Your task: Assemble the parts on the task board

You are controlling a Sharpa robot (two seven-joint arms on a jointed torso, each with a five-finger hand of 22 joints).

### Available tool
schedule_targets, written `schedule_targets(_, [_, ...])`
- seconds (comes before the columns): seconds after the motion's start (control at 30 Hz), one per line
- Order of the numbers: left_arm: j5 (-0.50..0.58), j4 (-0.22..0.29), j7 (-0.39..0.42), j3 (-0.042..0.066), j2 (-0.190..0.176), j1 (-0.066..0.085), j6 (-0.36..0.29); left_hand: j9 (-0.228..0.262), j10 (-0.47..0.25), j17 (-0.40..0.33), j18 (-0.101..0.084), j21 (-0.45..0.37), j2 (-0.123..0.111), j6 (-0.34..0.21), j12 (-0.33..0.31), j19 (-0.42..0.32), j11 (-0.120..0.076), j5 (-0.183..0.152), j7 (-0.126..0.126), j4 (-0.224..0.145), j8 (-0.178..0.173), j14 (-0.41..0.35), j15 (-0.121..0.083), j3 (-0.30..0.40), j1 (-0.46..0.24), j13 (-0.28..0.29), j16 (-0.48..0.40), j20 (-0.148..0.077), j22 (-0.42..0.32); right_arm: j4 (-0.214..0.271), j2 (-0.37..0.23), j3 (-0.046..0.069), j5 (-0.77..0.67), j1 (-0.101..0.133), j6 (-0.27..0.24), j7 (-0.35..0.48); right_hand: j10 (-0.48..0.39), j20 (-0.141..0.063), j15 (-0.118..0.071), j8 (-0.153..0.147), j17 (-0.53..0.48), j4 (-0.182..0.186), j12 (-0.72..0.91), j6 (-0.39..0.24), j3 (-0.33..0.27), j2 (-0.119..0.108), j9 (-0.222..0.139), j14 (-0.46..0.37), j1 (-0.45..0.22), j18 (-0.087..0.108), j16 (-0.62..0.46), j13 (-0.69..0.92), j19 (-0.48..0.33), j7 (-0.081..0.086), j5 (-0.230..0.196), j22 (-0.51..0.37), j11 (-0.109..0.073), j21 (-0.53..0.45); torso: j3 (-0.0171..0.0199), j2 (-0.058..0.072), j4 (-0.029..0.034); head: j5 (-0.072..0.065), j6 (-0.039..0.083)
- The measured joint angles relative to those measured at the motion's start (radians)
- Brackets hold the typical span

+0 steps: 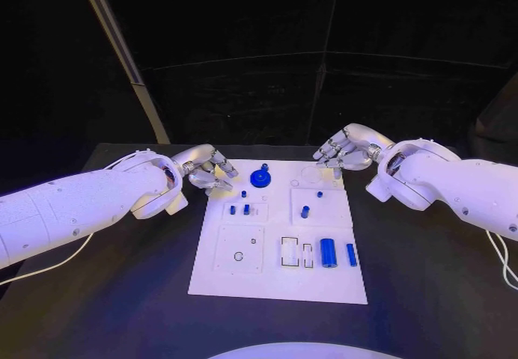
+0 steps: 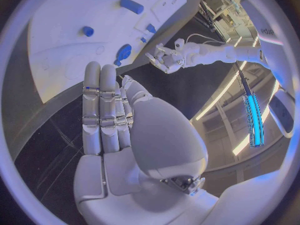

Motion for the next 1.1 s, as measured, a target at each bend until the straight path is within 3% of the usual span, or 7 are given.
schedule_targets(0.2, [0.368,0.052,0.161,-0.001,-0.032,0.000,-0.017,0.000,0.051,-0.173,0.001,-0.041,0.017,0.020,0.054,-0.041,-0.010,0.000,-0.009,0.015,0.000,-0.099,-0.003,-0.009,-0.017,0.004,-0.097,-0.002,-0.021,0.049,-0.025,-0.001,-0.233,-0.030,0.004,-0.076,-0.011,-0.004,-0.001,-0.026,0.098,0.003,0.000,0.011,0.092,-0.034,-0.001,0.001,-0.023,0.000,0.132,-0.002,-0.015,0.001,-0.041,0.094,-0.003,0.121,0.0017,-0.001,-0.0012,-0.018,0.012])
schedule_targets(0.37, [0.598,0.087,0.261,-0.002,-0.046,0.000,-0.021,0.000,0.066,-0.200,0.001,-0.055,0.021,0.023,0.071,-0.048,-0.014,0.000,-0.012,0.019,0.000,-0.112,-0.007,-0.013,-0.021,0.004,-0.110,-0.003,-0.030,0.077,-0.031,-0.001,-0.382,-0.055,0.003,-0.131,-0.038,0.000,-0.001,-0.046,0.161,0.008,-0.007,0.011,0.150,-0.068,-0.001,0.001,-0.050,-0.017,0.219,-0.004,-0.004,0.001,-0.048,0.278,0.006,0.287,0.0011,-0.001,-0.0006,-0.032,0.020])
schedule_targets(0.47, [0.686,0.103,0.298,-0.002,-0.052,-0.002,-0.022,0.000,0.066,-0.203,0.001,-0.057,0.021,0.028,0.071,-0.053,-0.014,0.000,-0.009,0.022,0.000,-0.119,-0.007,-0.016,-0.021,0.004,-0.115,-0.002,-0.032,0.088,-0.030,-0.001,-0.446,-0.067,0.002,-0.154,-0.052,0.000,-0.001,-0.048,0.199,0.008,-0.011,0.004,0.170,-0.079,-0.002,0.001,-0.061,-0.016,0.263,-0.004,-0.004,0.008,-0.048,0.327,0.008,0.331,0.0008,-0.001,-0.0001,-0.037,0.023])
schedule_targets(0.73, [0.794,0.122,0.345,-0.003,-0.063,-0.005,-0.022,0.000,0.066,-0.206,0.001,-0.061,0.021,0.031,0.077,-0.055,-0.014,0.000,-0.012,0.025,0.000,-0.119,-0.007,-0.019,-0.021,0.002,-0.115,-0.004,-0.035,0.093,-0.016,-0.001,-0.528,-0.085,0.003,-0.186,-0.075,0.013,-0.001,-0.048,0.277,0.002,-0.013,-0.016,0.233,-0.110,-0.002,0.001,-0.084,-0.016,0.360,-0.004,-0.016,0.013,-0.053,0.427,0.022,0.427,0.0000,0.000,0.0020,-0.045,0.028])
schedule_targets(0.83, [0.812,0.123,0.353,-0.003,-0.065,-0.006,-0.022,0.000,0.066,-0.208,0.001,-0.065,0.021,0.031,0.077,-0.055,-0.014,0.000,-0.012,0.025,0.000,-0.119,-0.006,-0.019,-0.021,0.002,-0.115,-0.004,-0.036,0.090,-0.010,-0.001,-0.543,-0.089,0.004,-0.192,-0.079,0.013,0.001,-0.048,0.299,-0.003,-0.013,-0.020,0.253,-0.114,-0.002,-0.001,-0.088,-0.017,0.389,-0.004,-0.016,0.016,-0.053,0.460,0.018,0.456,0.0000,0.001,0.0025,-0.046,0.029])
schedule_targets(0.9, [0.819,0.123,0.357,-0.003,-0.066,-0.006,-0.021,0.000,0.066,-0.209,0.001,-0.065,0.021,0.031,0.077,-0.055,-0.014,0.000,-0.012,0.025,0.000,-0.122,-0.003,-0.019,-0.021,0.001,-0.119,-0.004,-0.036,0.089,-0.007,-0.001,-0.549,-0.091,0.006,-0.195,-0.079,0.013,0.003,-0.048,0.317,-0.006,-0.013,-0.020,0.263,-0.116,-0.002,-0.003,-0.090,-0.032,0.410,-0.004,-0.016,0.016,-0.053,0.481,0.018,0.475,0.0000,0.001,0.0027,-0.046,0.027])
schedule_targets(1.1, [0.836,0.123,0.363,-0.003,-0.067,-0.006,-0.021,0.000,0.066,-0.210,0.001,-0.065,0.021,0.031,0.077,-0.055,-0.014,0.000,-0.012,0.027,0.000,-0.126,-0.007,-0.022,-0.021,0.001,-0.119,-0.004,-0.038,0.079,0.004,-0.001,-0.564,-0.093,0.010,-0.203,-0.079,0.013,0.003,-0.048,0.352,-0.009,-0.012,-0.020,0.294,-0.116,-0.002,-0.003,-0.090,-0.032,0.453,-0.004,-0.016,0.016,-0.069,0.526,0.018,0.514,0.0000,0.002,0.0021,-0.046,0.024])
